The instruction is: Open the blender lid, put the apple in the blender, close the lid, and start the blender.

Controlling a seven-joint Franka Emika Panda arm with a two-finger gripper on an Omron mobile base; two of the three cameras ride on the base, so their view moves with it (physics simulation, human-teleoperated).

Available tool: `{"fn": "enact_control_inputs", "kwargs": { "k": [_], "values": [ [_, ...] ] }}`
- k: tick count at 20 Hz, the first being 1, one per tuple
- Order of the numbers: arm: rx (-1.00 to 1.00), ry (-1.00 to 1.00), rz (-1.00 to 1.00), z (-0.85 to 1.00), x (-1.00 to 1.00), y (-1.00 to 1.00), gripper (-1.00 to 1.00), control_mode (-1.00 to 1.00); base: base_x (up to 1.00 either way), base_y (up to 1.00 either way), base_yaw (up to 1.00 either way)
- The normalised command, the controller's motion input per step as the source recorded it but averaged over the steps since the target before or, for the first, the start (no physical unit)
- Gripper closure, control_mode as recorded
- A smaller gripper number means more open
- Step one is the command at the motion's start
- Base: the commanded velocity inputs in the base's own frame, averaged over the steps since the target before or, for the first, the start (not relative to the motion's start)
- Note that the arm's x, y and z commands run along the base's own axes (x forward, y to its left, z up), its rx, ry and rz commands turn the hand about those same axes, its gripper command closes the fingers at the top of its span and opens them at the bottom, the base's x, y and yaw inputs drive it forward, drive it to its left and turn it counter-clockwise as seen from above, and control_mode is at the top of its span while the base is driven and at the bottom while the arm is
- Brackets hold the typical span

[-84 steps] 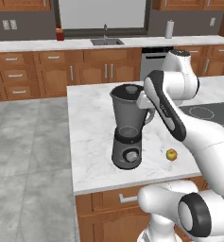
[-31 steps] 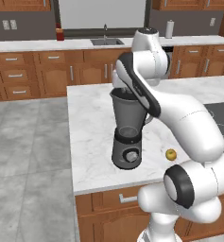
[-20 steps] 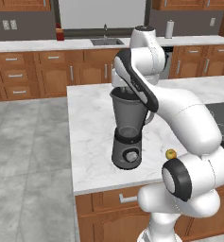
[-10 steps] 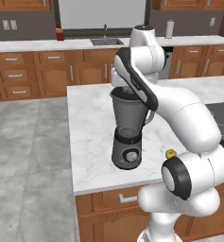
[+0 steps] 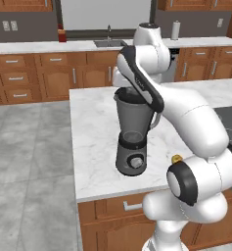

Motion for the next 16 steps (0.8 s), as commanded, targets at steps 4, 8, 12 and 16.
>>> {"fn": "enact_control_inputs", "kwargs": {
  "k": [4, 8, 12, 16],
  "values": [
    [0.1, -0.17, 0.09, 0.91, -0.05, -0.08, 1.0, -1.0, 0.0, 0.0, 0.0],
    [0.06, -0.3, 0.01, 1.0, -0.31, -0.41, 1.0, -1.0, 0.0, 0.0, 0.0],
    [0.05, -0.27, 0.0, 0.71, -0.52, -0.79, 1.0, -1.0, 0.0, 0.0, 0.0],
    [0.04, -0.18, 0.0, 0.0, -0.78, -1.0, 1.0, -1.0, 0.0, 0.0, 0.0]
  ]
}}
